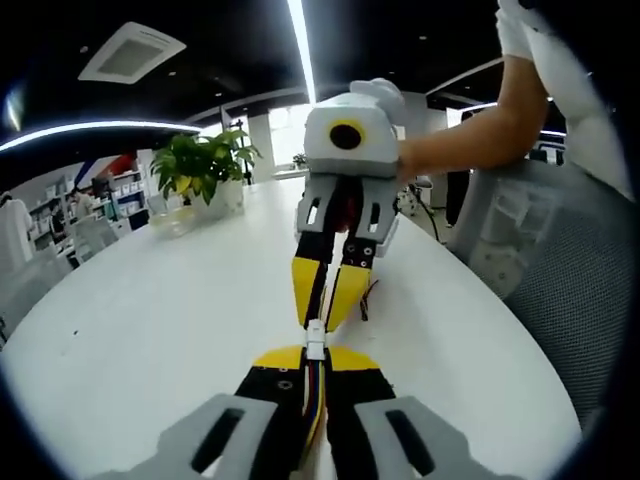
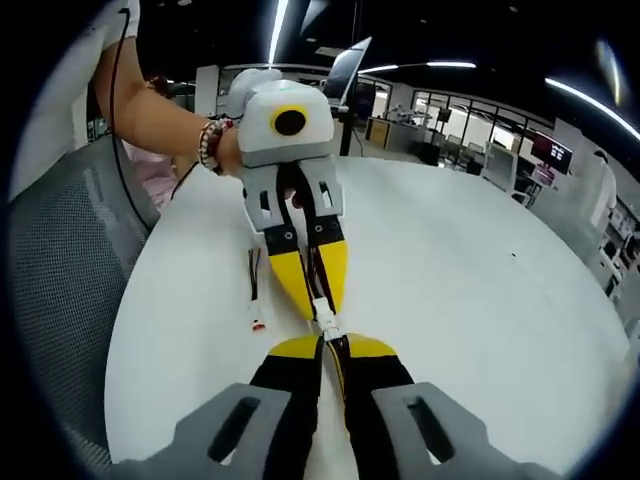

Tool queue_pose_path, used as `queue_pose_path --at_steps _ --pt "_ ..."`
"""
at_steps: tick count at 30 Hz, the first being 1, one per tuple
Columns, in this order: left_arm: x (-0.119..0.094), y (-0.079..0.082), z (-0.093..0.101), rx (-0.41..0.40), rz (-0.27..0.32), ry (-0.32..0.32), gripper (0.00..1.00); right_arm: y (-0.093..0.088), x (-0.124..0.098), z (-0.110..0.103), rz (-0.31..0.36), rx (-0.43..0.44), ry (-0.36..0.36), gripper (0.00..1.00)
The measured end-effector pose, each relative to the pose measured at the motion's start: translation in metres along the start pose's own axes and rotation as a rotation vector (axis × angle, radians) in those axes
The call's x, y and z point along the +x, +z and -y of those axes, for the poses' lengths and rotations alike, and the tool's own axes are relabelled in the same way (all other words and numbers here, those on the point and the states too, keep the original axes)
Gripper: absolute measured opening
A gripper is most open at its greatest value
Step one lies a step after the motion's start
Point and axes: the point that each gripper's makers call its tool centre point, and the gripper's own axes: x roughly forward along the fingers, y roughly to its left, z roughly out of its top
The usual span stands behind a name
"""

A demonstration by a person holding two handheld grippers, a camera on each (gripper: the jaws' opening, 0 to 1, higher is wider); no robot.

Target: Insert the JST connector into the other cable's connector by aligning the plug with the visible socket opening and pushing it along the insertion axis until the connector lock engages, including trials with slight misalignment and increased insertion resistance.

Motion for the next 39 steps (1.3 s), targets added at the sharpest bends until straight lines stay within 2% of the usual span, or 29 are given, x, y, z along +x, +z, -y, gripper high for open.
queue_pose_path --at_steps 6,9,16,22,26,27,30,35,39 --pt "0.006 -0.006 -0.012 -0.002 -0.027 0.033 0.00 -0.009 0.009 0.013 -0.019 0.021 -0.082 0.05" --pt "0.010 -0.012 -0.016 -0.014 -0.043 0.041 0.01 -0.015 0.013 0.015 -0.018 0.038 -0.100 0.05" --pt "0.014 -0.024 -0.015 -0.029 -0.081 0.032 0.01 -0.022 0.017 0.014 -0.028 0.048 -0.098 0.05" --pt "0.014 -0.025 -0.018 -0.040 -0.081 0.042 0.01 -0.022 0.017 0.016 -0.010 0.073 -0.104 0.06" --pt "0.015 -0.025 -0.017 -0.024 -0.092 0.057 0.05 -0.022 0.016 0.018 -0.009 0.100 -0.105 0.18" --pt "0.015 -0.024 -0.017 -0.026 -0.090 0.060 0.08 -0.022 0.015 0.018 -0.011 0.108 -0.104 0.20" --pt "0.013 -0.021 -0.016 -0.037 -0.079 0.064 0.11 -0.020 0.012 0.018 -0.006 0.110 -0.100 0.18" --pt "0.001 -0.014 -0.021 -0.056 -0.065 0.090 0.16 -0.003 -0.005 0.030 0.042 0.124 -0.140 0.25" --pt "-0.013 0.008 -0.030 -0.103 0.031 0.155 0.18 0.013 -0.025 0.040 0.102 0.135 -0.182 0.29"
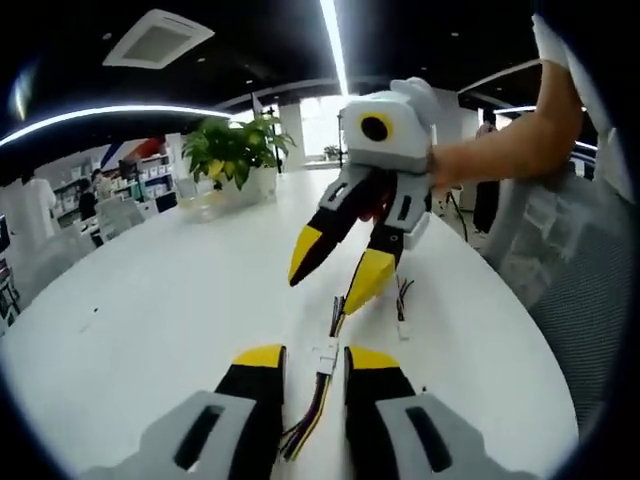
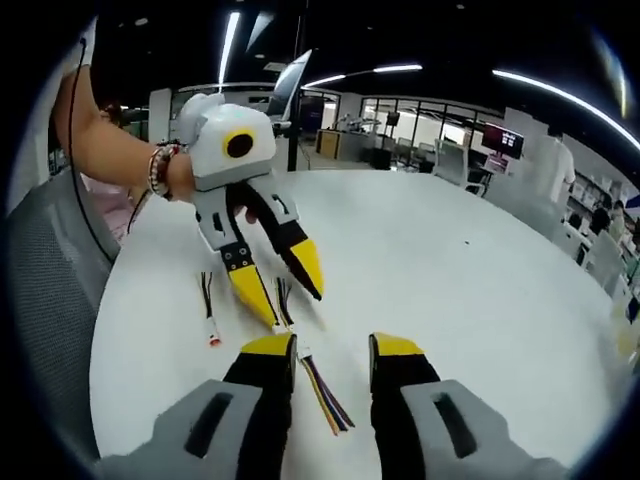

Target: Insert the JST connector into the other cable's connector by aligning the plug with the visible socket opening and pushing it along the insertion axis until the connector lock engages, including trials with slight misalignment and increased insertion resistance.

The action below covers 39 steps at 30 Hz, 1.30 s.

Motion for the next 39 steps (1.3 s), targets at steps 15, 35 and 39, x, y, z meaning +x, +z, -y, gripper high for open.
queue_pose_path --at_steps 15,35,39 --pt "-0.042 0.027 0.018 -0.088 0.054 0.037 0.41 0.028 -0.025 -0.007 0.071 0.011 -0.036 0.27" --pt "-0.069 0.054 0.040 -0.125 0.134 0.070 0.52 0.019 -0.058 -0.042 0.001 0.016 -0.063 0.25" --pt "-0.073 0.046 0.053 -0.116 0.113 0.065 0.52 0.014 -0.059 -0.051 -0.025 0.008 -0.049 0.27"
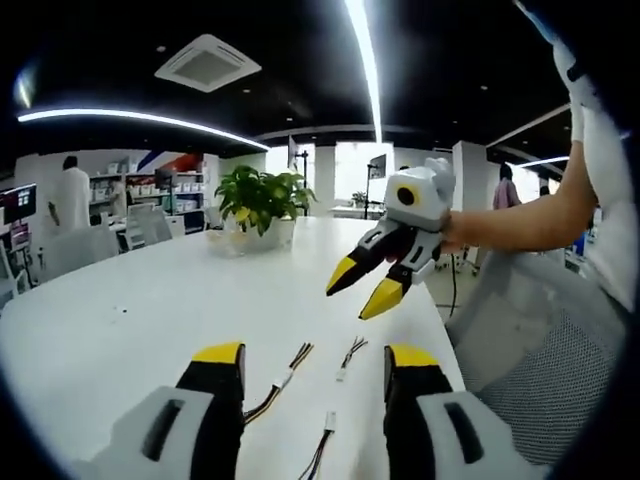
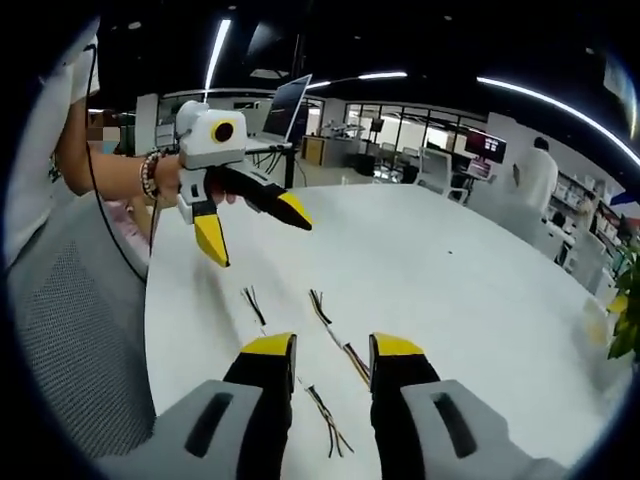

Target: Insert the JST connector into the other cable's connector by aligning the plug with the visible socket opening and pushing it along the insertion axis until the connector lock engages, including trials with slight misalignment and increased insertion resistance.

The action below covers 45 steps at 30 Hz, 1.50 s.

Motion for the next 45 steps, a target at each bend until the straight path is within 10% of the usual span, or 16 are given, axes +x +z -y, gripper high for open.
queue_pose_path --at_steps 23,45 --pt "0.016 -0.063 0.029 -0.014 -0.138 -0.062 0.54 -0.057 0.027 -0.020 -0.173 0.006 0.104 0.28" --pt "0.013 -0.082 0.009 -0.054 -0.154 -0.010 0.53 -0.069 0.032 -0.026 -0.218 -0.010 0.141 0.28"
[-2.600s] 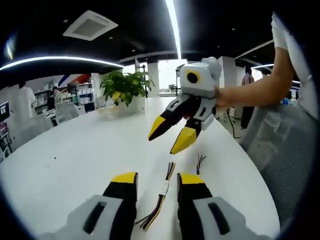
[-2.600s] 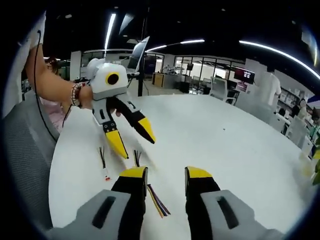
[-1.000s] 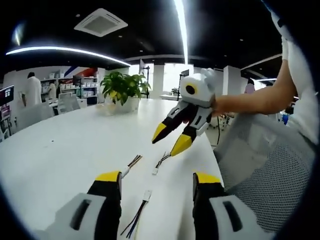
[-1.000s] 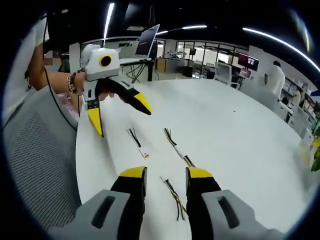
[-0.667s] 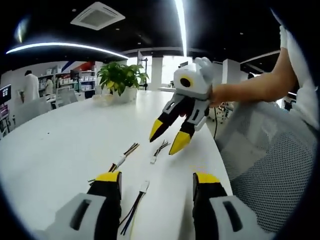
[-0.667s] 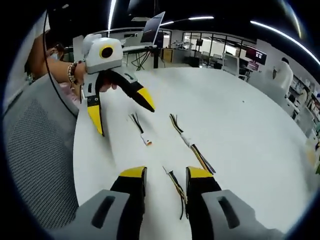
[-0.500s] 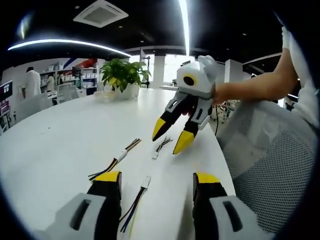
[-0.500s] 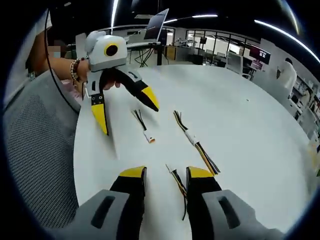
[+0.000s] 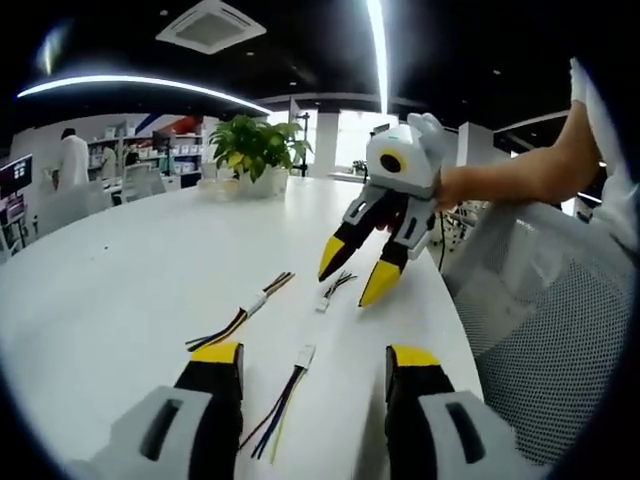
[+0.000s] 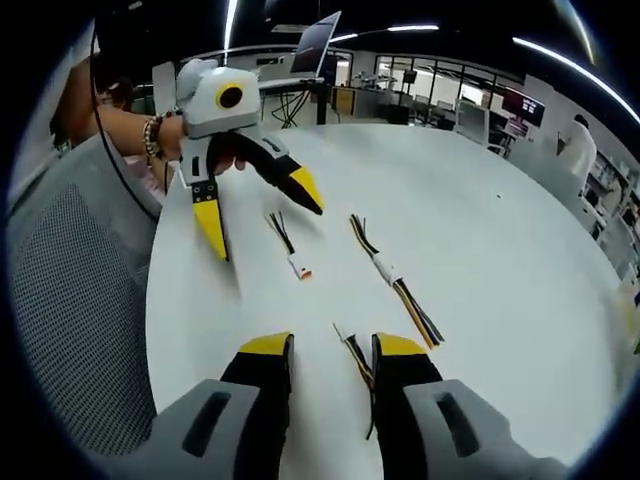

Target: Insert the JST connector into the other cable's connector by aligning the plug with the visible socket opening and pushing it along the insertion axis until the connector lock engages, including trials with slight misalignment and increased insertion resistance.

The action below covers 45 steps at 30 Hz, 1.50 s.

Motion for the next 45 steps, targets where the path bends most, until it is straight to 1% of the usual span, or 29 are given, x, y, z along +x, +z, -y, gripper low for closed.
queue_pose_path --at_steps 3,5,7,10,11,13,15,17,19,20,21,26,30,32,34,36,40,42,45 --pt "0.002 0.001 -0.003 0.002 0.006 -0.002 0.53 -0.001 0.001 -0.001 -0.003 -0.004 0.004 0.27" --pt "0.007 0.002 -0.001 0.012 0.012 -0.017 0.50 -0.001 0.002 0.000 -0.004 -0.013 0.003 0.26" --pt "0.012 -0.001 0.002 0.026 0.002 -0.037 0.48 -0.001 0.002 0.002 0.001 -0.002 0.001 0.25" --pt "0.019 -0.004 0.009 0.028 -0.002 -0.083 0.42 0.000 0.002 0.004 0.015 0.011 0.002 0.21" --pt "0.021 -0.004 0.010 0.033 -0.002 -0.092 0.38 0.000 0.002 0.005 0.016 0.014 0.000 0.21" --pt "0.023 -0.006 0.012 0.055 -0.008 -0.101 0.34 0.001 0.002 0.006 0.024 0.021 0.000 0.20" --pt "0.025 -0.008 0.011 0.060 -0.016 -0.101 0.33 0.002 0.003 0.006 0.029 0.018 0.002 0.17" --pt "0.026 -0.009 0.010 0.060 -0.020 -0.100 0.31 0.001 0.004 0.007 0.027 0.018 0.002 0.17" --pt "0.026 -0.010 0.007 0.055 -0.019 -0.099 0.26 -0.001 0.008 0.008 0.022 0.022 0.008 0.17" --pt "0.025 -0.010 0.005 0.052 -0.014 -0.101 0.21 -0.003 0.010 0.008 0.014 0.020 0.009 0.17" --pt "0.025 -0.010 0.004 0.051 -0.011 -0.101 0.19 -0.004 0.011 0.008 0.010 0.015 0.011 0.15" --pt "0.026 -0.010 0.001 0.051 -0.013 -0.096 0.18 -0.003 0.013 0.007 0.016 0.020 0.020 0.14" --pt "0.028 -0.011 0.002 0.047 -0.007 -0.108 0.12 -0.003 0.015 0.008 0.017 0.022 0.020 0.12" --pt "0.029 -0.012 0.004 0.052 -0.008 -0.111 0.10 -0.003 0.015 0.008 0.019 0.021 0.019 0.11" --pt "0.029 -0.014 0.006 0.060 -0.016 -0.116 0.09 -0.005 0.016 0.008 0.015 0.023 0.022 0.11" --pt "0.030 -0.018 0.008 0.086 -0.037 -0.124 0.08 -0.005 0.016 0.008 0.014 0.016 0.021 0.10" --pt "0.028 -0.017 0.008 0.080 -0.028 -0.125 0.05 -0.004 0.016 0.008 0.018 0.013 0.021 0.05" --pt "0.028 -0.017 0.007 0.086 -0.024 -0.123 0.02 -0.005 0.016 0.007 0.015 0.009 0.023 0.05" --pt "0.027 -0.016 0.008 0.096 -0.020 -0.128 0.01 -0.005 0.017 0.008 0.015 -0.002 0.025 0.04"
